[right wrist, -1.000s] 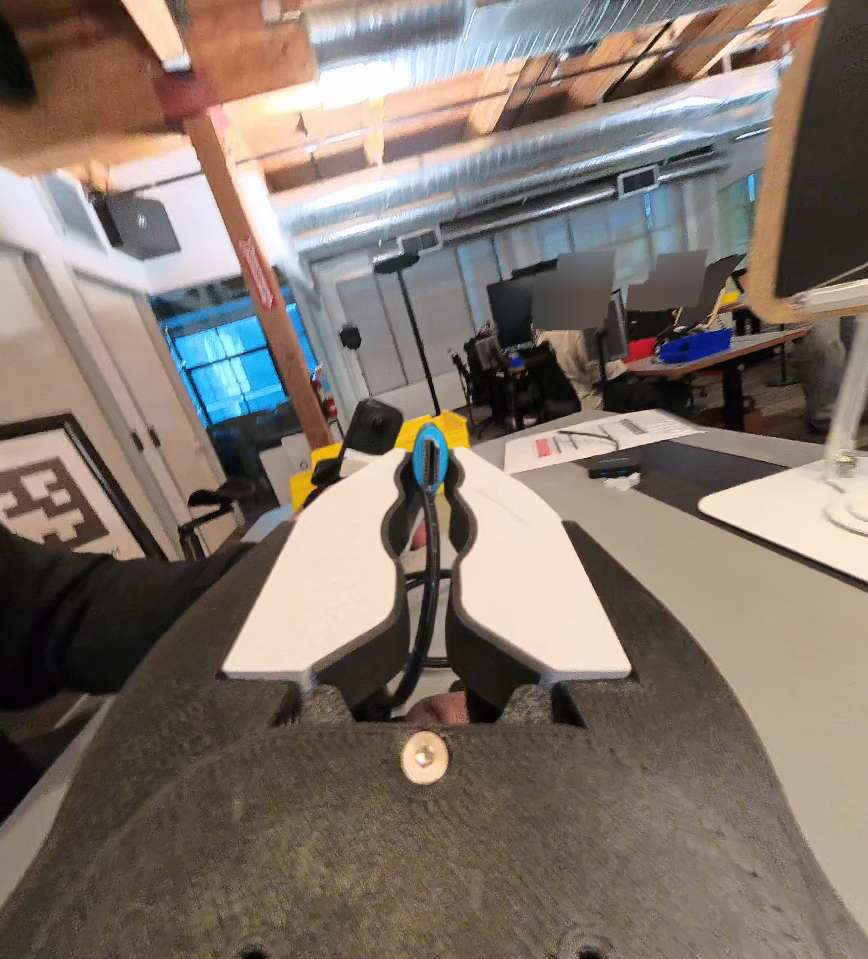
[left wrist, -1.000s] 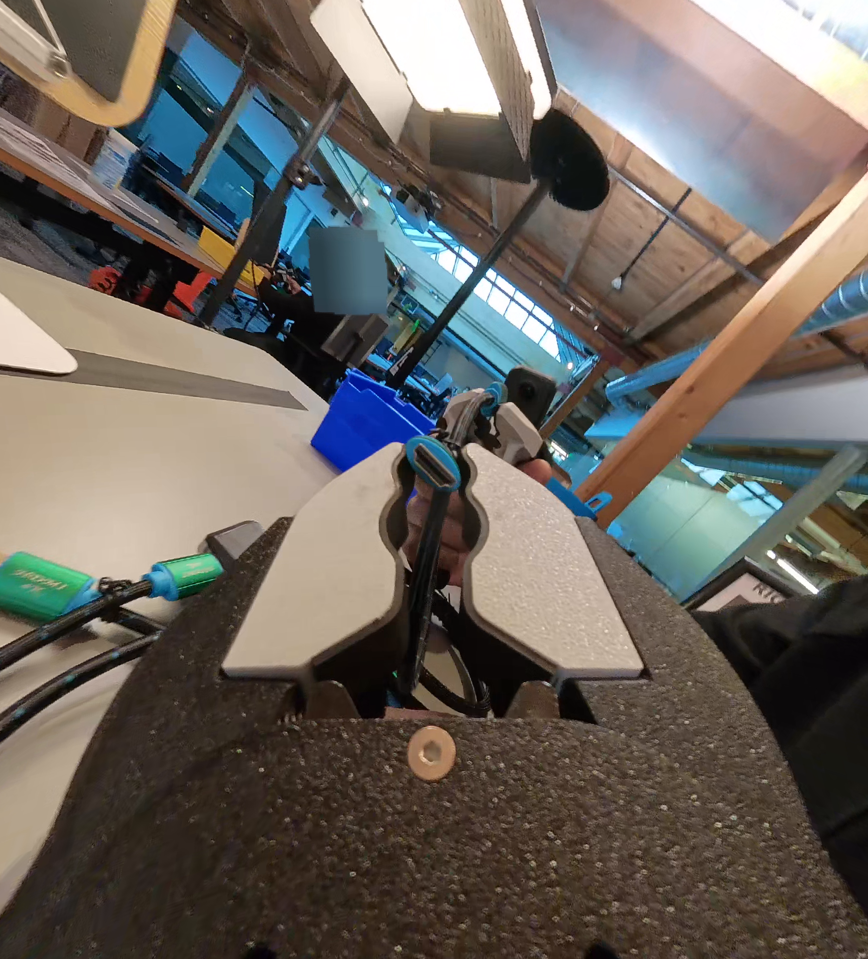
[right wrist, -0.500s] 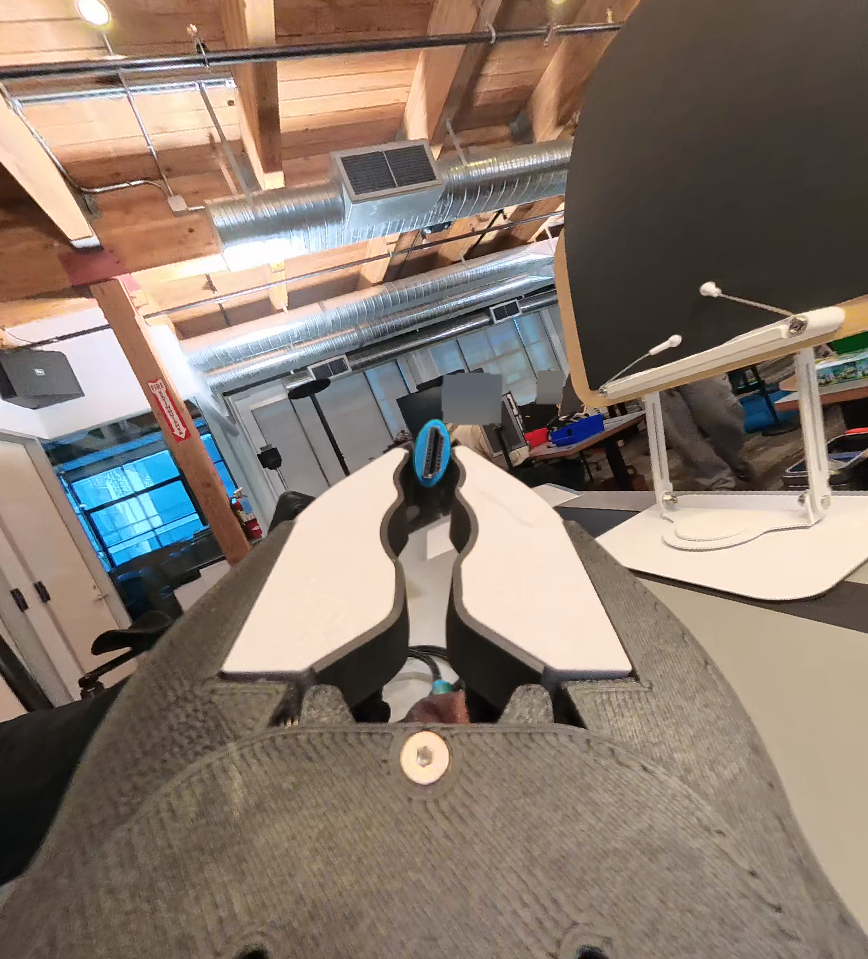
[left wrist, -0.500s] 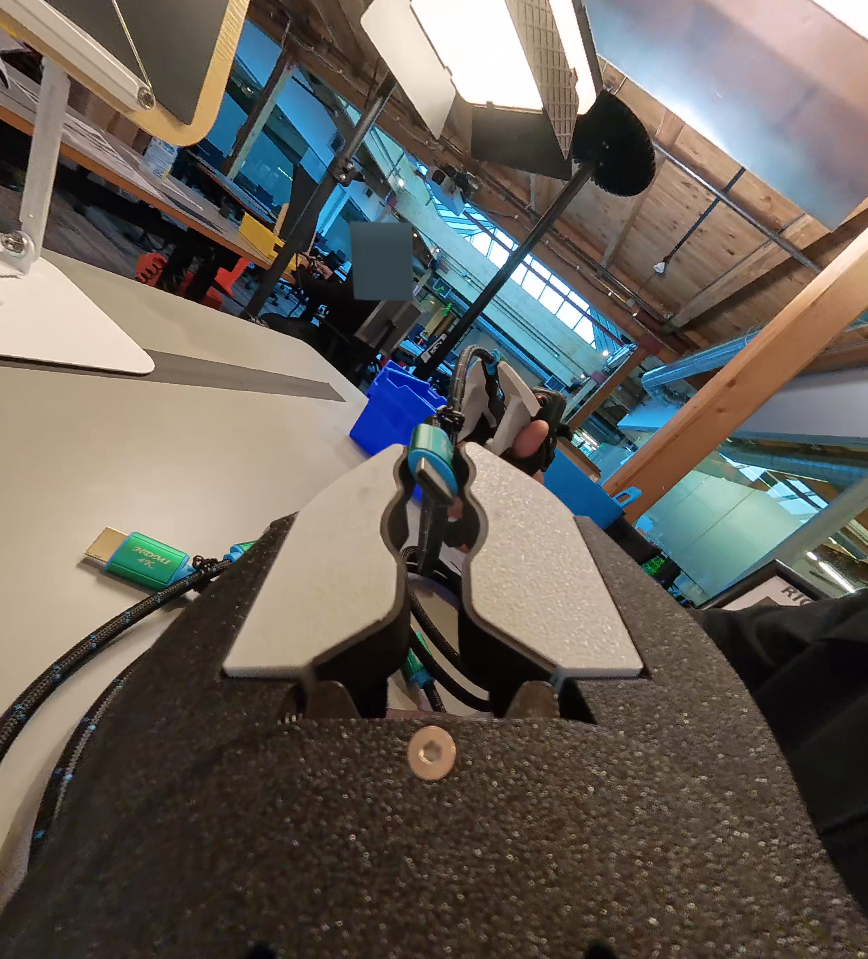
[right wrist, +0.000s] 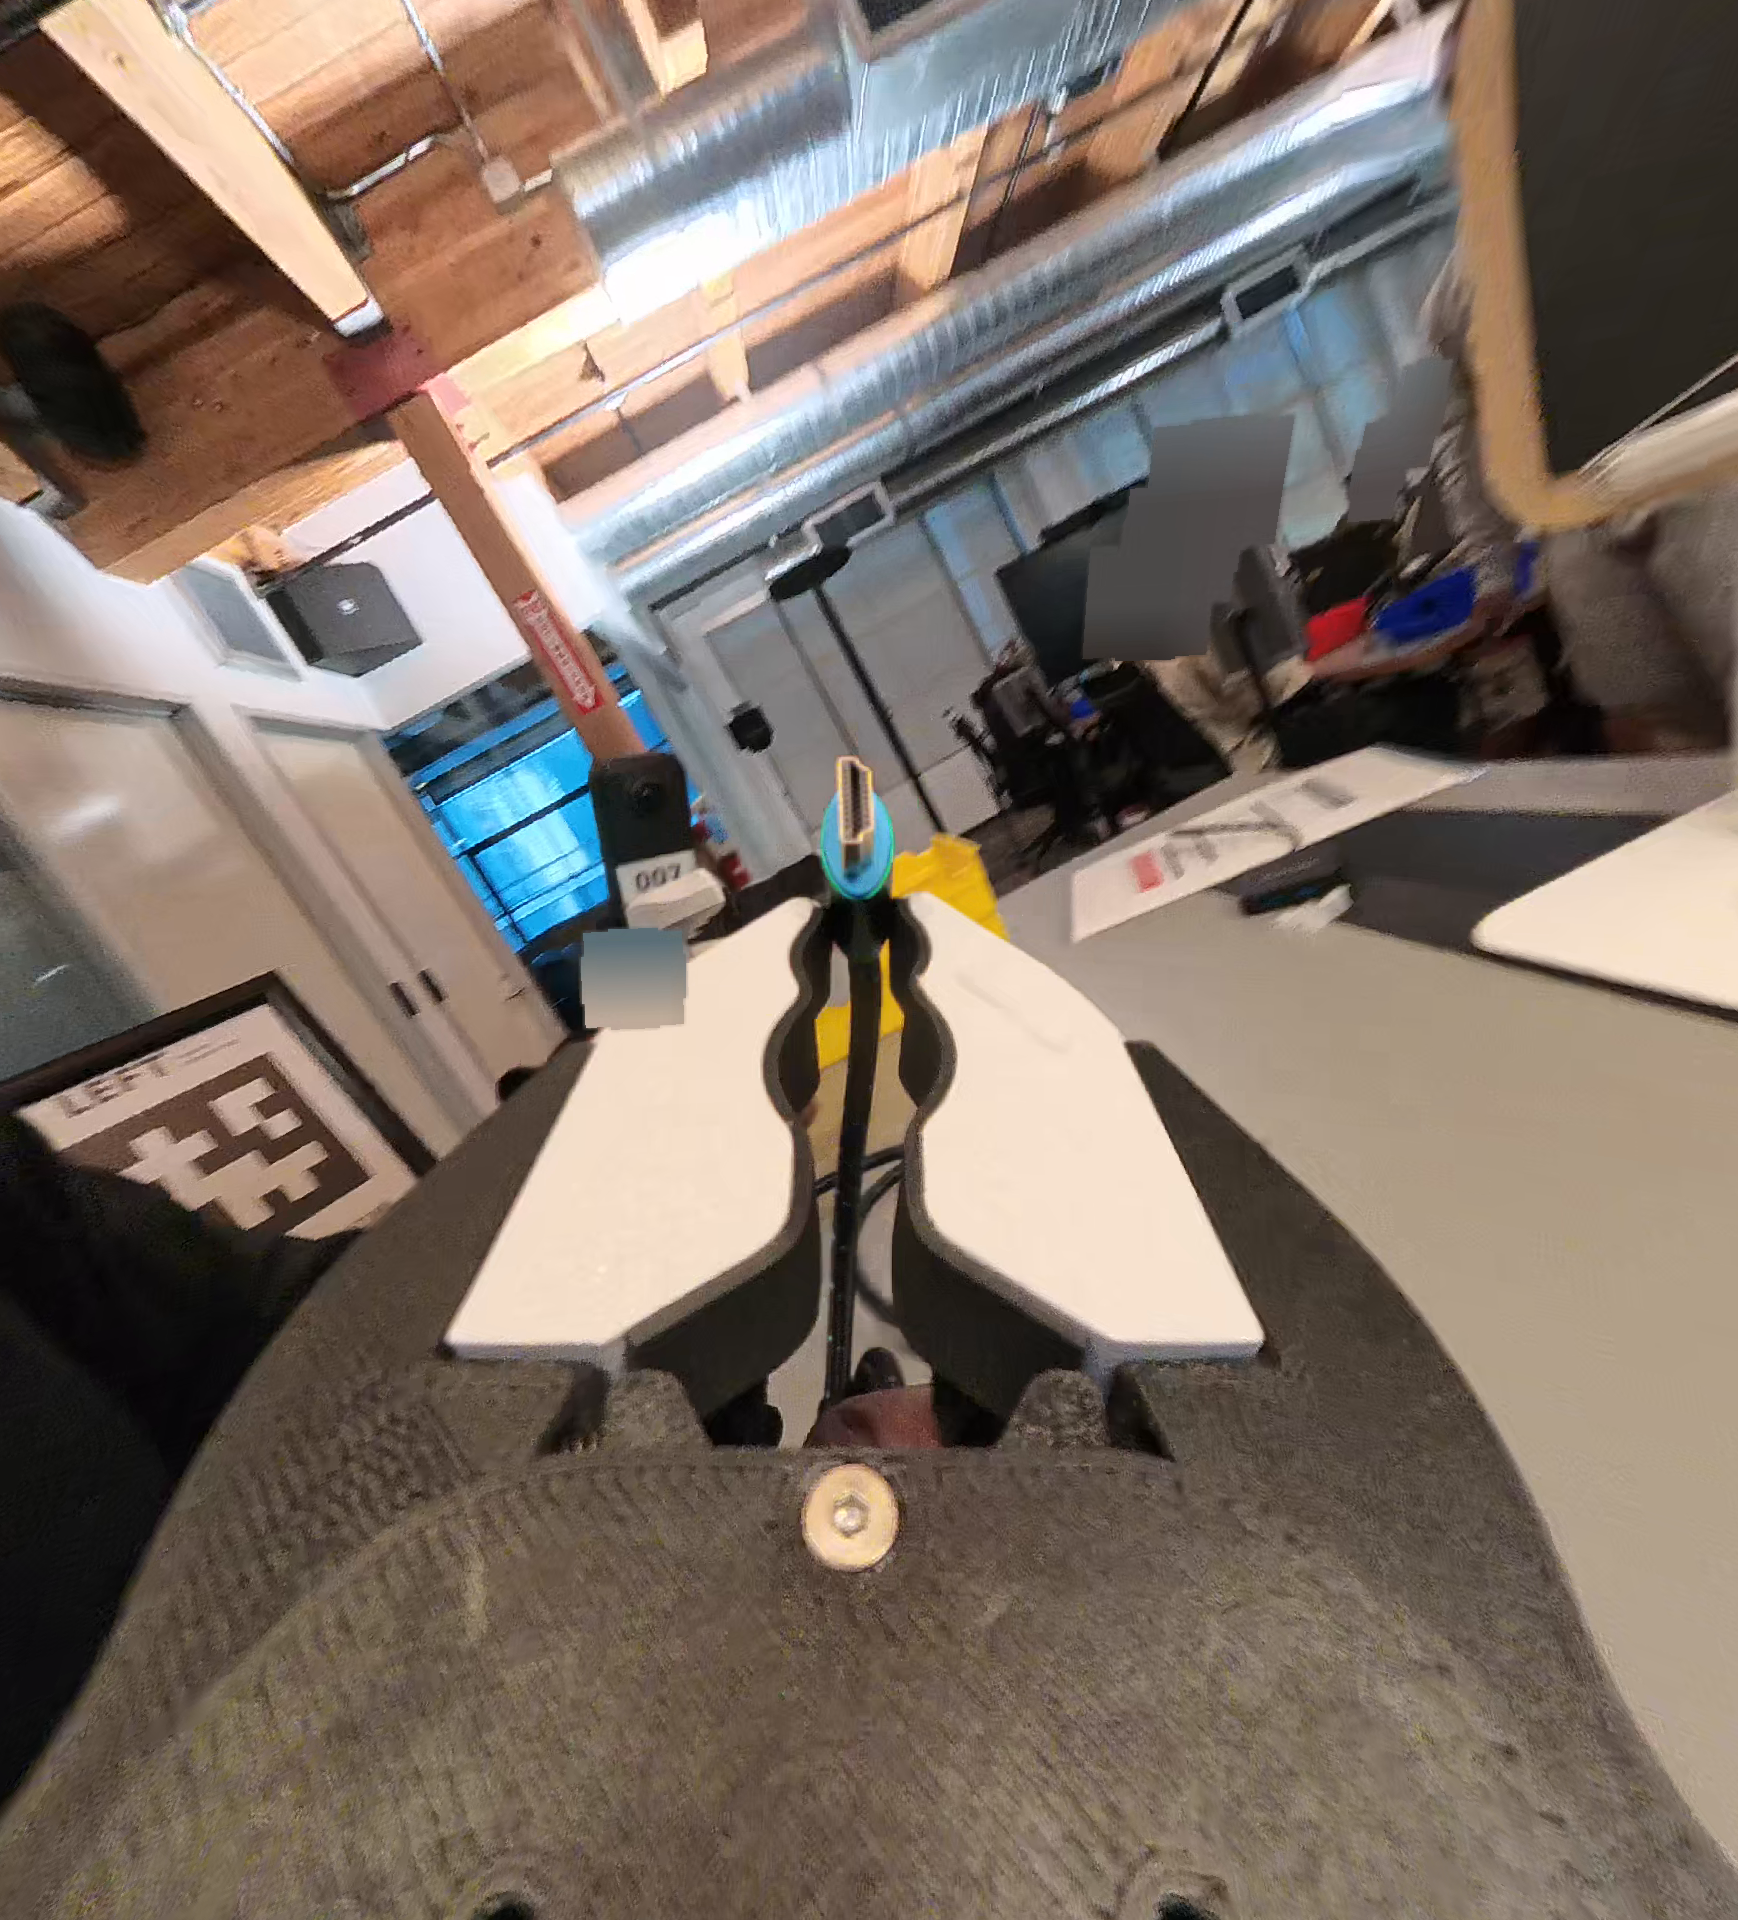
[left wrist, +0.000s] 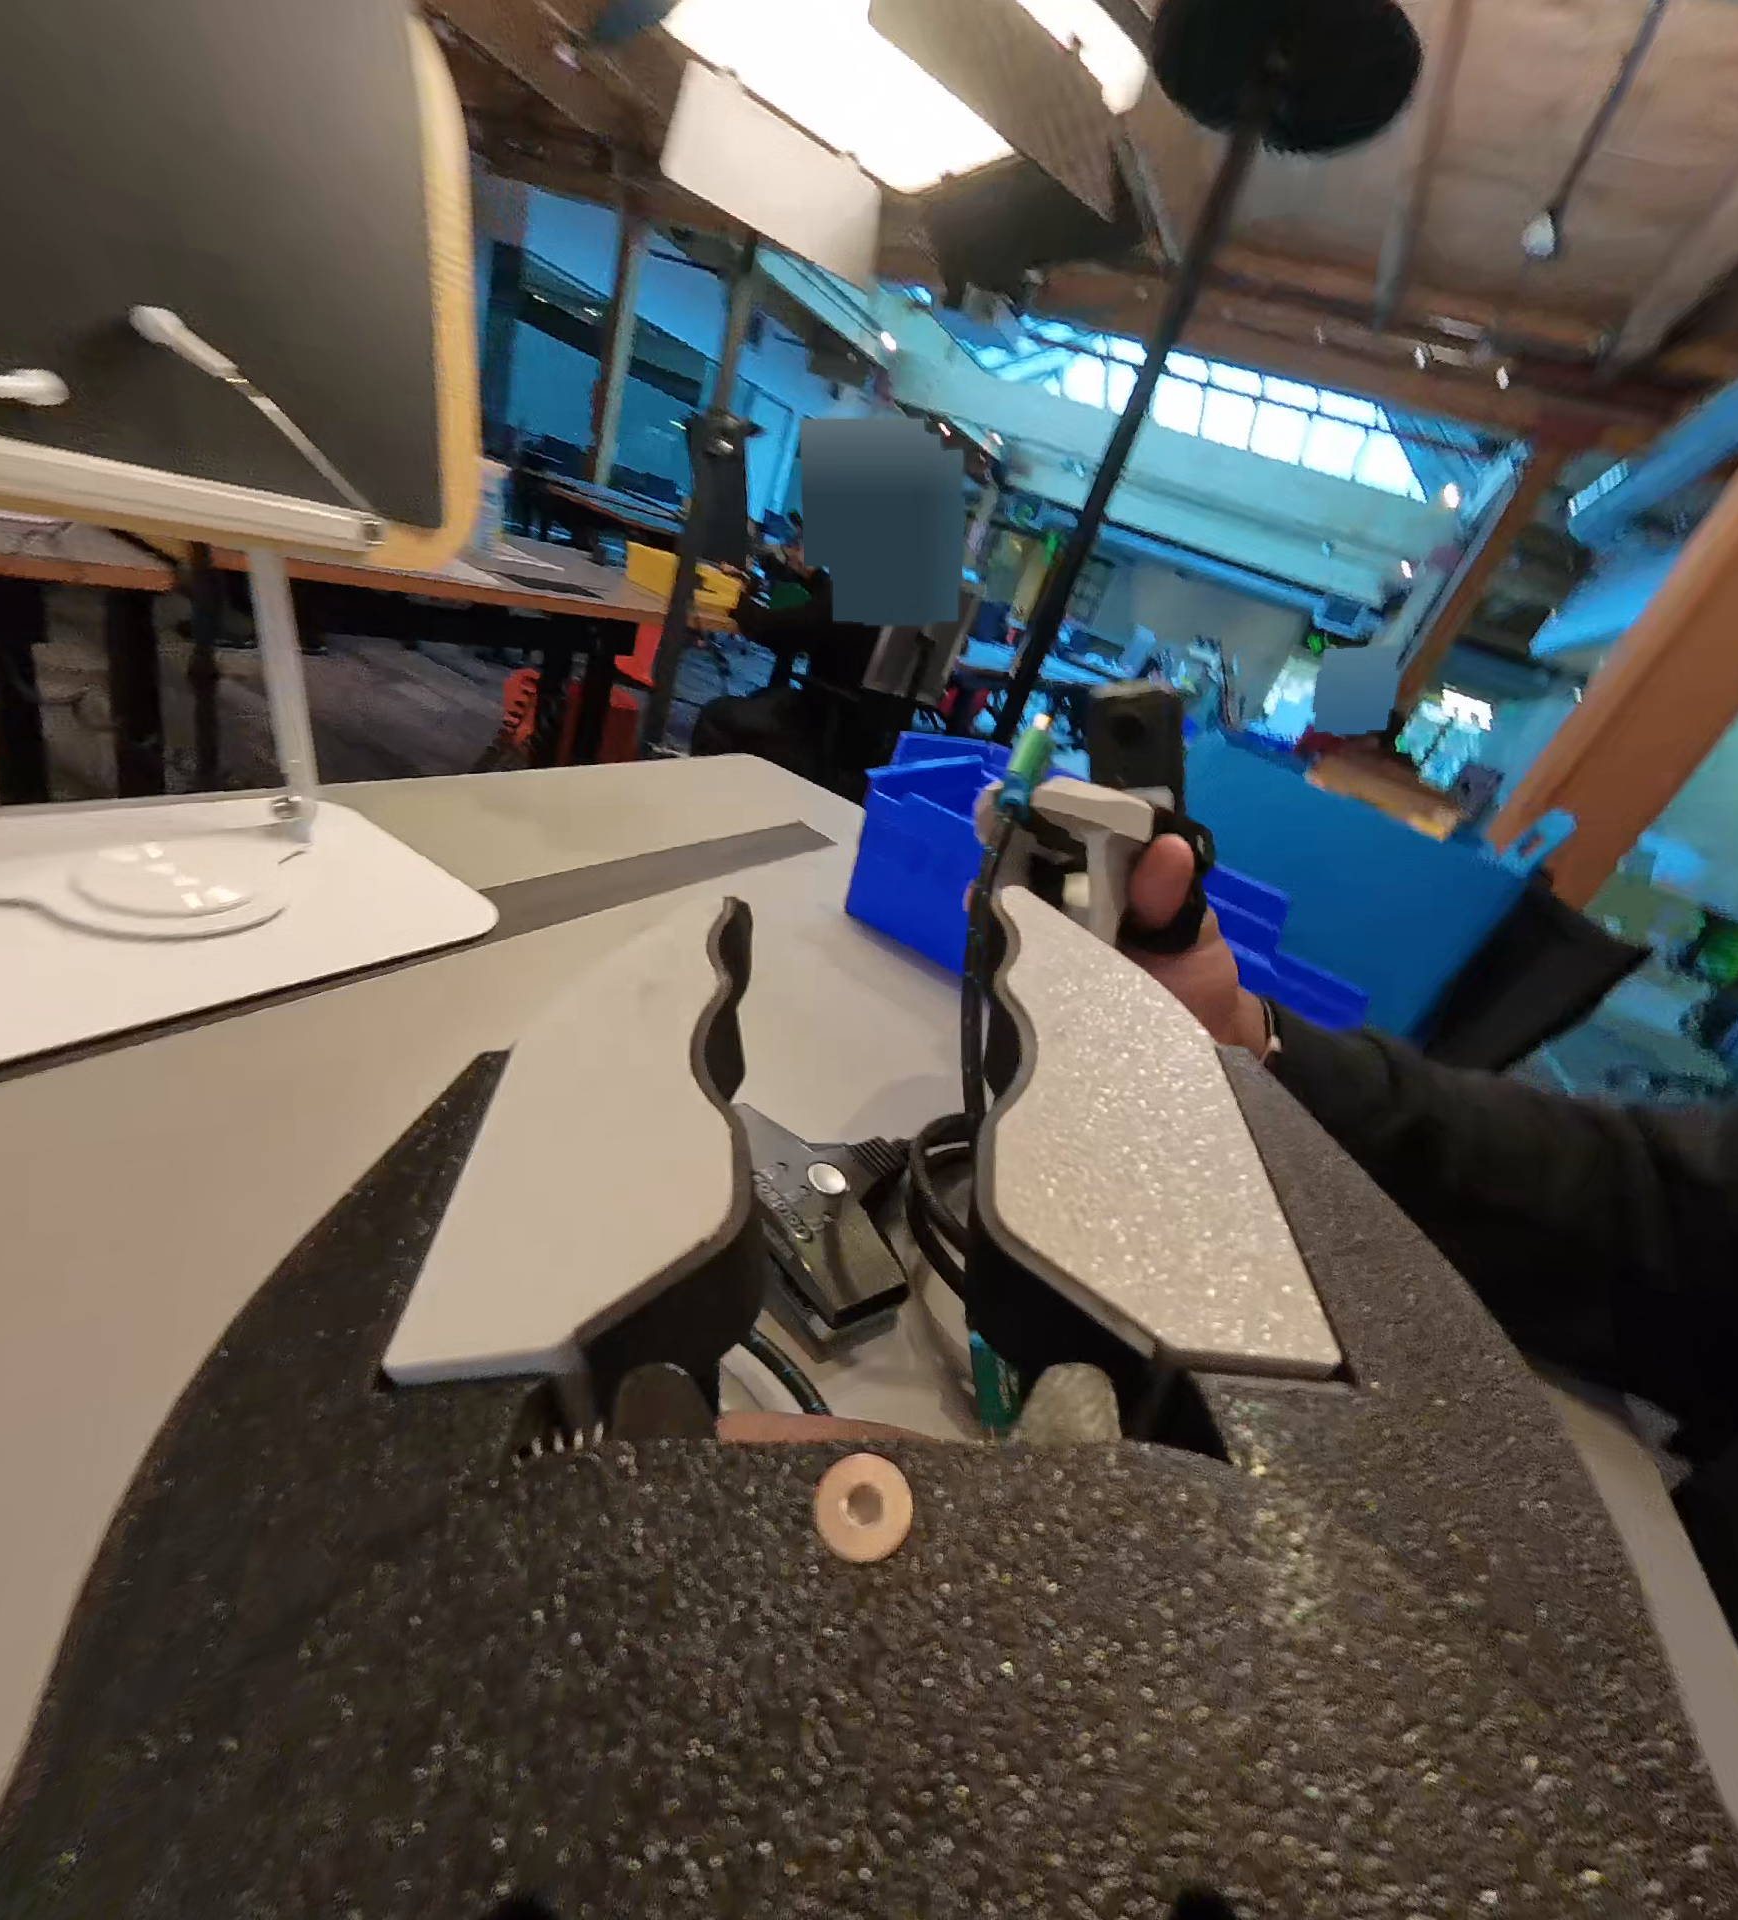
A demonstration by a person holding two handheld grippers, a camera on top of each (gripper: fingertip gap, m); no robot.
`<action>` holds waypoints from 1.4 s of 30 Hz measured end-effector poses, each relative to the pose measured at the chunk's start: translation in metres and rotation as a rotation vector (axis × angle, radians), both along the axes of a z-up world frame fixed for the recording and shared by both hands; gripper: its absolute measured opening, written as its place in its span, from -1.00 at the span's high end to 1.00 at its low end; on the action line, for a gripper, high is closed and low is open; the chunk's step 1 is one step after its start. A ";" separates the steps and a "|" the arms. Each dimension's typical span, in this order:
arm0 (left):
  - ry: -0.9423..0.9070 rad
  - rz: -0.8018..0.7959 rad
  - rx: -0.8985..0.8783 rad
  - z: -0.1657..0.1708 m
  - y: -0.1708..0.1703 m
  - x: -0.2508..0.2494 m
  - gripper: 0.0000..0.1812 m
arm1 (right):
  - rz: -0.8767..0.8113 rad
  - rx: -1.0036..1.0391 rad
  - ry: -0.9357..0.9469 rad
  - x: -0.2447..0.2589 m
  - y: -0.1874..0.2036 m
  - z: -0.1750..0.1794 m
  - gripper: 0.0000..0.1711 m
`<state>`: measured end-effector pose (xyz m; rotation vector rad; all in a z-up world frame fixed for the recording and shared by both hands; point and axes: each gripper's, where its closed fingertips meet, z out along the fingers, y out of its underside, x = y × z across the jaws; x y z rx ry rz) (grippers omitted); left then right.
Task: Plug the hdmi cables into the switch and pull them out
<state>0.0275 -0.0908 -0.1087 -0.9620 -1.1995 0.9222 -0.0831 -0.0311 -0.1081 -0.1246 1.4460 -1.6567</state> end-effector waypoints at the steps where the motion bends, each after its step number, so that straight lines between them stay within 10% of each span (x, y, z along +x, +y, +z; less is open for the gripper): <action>1: -0.014 -0.028 -0.036 -0.001 0.011 -0.004 0.52 | 0.042 0.027 0.003 0.012 0.000 -0.001 0.88; 12: -0.202 -0.277 -0.133 -0.036 0.075 -0.025 0.93 | 0.231 0.143 0.224 0.098 0.005 -0.024 0.86; 17: -0.253 -0.303 -0.132 -0.044 0.076 -0.022 0.93 | 0.161 0.122 0.302 0.079 0.004 -0.020 0.44; 21: -0.269 -0.323 -0.142 -0.045 0.080 -0.022 0.94 | 0.191 0.128 0.353 0.085 0.010 -0.022 0.84; 28: -0.254 -0.339 -0.049 -0.051 0.075 -0.025 0.90 | 0.190 0.168 0.372 0.086 0.004 -0.036 0.84; 34: -0.324 -0.266 0.047 -0.062 0.045 -0.018 0.90 | 0.124 0.555 0.864 0.030 -0.007 -0.134 0.26; 42: -0.397 -0.226 0.093 -0.083 0.032 -0.019 0.90 | 0.335 0.705 0.975 0.044 0.001 -0.172 0.43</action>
